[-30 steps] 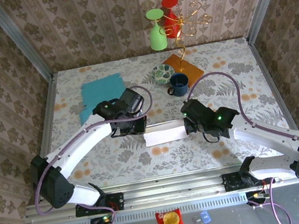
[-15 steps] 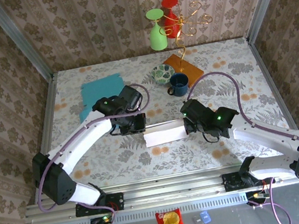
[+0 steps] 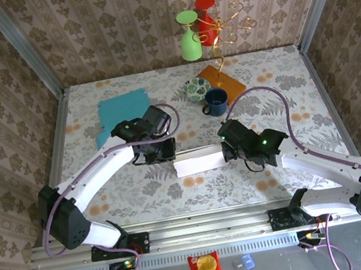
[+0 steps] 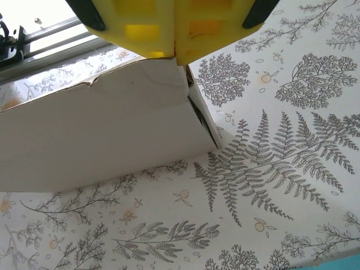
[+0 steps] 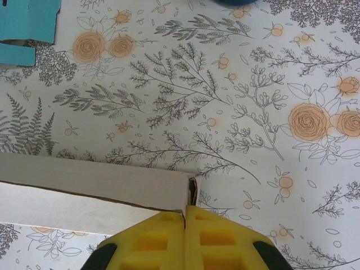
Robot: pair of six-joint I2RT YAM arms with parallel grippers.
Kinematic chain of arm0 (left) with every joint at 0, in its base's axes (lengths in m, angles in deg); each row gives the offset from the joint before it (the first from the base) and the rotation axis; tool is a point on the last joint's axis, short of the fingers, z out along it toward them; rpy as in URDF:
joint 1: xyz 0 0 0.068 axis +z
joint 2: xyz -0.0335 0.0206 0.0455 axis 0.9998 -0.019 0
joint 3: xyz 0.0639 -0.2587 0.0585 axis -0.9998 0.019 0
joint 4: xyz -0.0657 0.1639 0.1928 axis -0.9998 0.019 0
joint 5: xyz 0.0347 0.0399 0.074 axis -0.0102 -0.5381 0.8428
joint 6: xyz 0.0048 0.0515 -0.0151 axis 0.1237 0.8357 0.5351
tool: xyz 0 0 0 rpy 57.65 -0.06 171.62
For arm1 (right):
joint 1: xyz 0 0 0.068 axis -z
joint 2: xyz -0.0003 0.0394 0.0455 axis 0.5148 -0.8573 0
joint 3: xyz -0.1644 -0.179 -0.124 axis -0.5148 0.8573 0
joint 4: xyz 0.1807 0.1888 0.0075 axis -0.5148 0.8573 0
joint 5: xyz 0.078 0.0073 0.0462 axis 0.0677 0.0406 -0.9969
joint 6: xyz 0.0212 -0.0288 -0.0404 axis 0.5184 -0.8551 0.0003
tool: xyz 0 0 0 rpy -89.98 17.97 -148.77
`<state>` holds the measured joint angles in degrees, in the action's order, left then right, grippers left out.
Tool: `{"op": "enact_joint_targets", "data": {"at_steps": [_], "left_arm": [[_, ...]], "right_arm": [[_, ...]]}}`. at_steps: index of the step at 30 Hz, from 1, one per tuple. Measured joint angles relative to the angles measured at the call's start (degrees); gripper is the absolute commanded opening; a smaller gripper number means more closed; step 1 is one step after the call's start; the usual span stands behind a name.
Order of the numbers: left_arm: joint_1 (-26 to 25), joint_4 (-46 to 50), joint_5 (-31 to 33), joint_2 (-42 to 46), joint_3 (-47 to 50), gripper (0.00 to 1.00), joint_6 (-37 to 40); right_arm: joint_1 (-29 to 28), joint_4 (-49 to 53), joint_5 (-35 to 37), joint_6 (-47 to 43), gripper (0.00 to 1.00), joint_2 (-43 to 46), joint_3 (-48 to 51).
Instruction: Fold the paper box
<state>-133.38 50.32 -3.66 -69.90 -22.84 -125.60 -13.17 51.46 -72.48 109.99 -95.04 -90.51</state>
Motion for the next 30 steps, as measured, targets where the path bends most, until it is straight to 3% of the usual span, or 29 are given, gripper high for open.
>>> {"op": "enact_joint_targets", "data": {"at_steps": [10, 30], "left_arm": [[-0.3, -6.4, 0.6, 4.4, 5.8, 0.0, 0.1], [-6.3, -11.3, 10.3, 8.1, 11.5, 0.0, 1.6]], "right_arm": [[0.0, -0.1, 0.0, -0.2, 0.0, 0.0, 0.0], [-0.8, -0.4, 0.9, -0.4, 0.0, 0.3, 0.6]]}}
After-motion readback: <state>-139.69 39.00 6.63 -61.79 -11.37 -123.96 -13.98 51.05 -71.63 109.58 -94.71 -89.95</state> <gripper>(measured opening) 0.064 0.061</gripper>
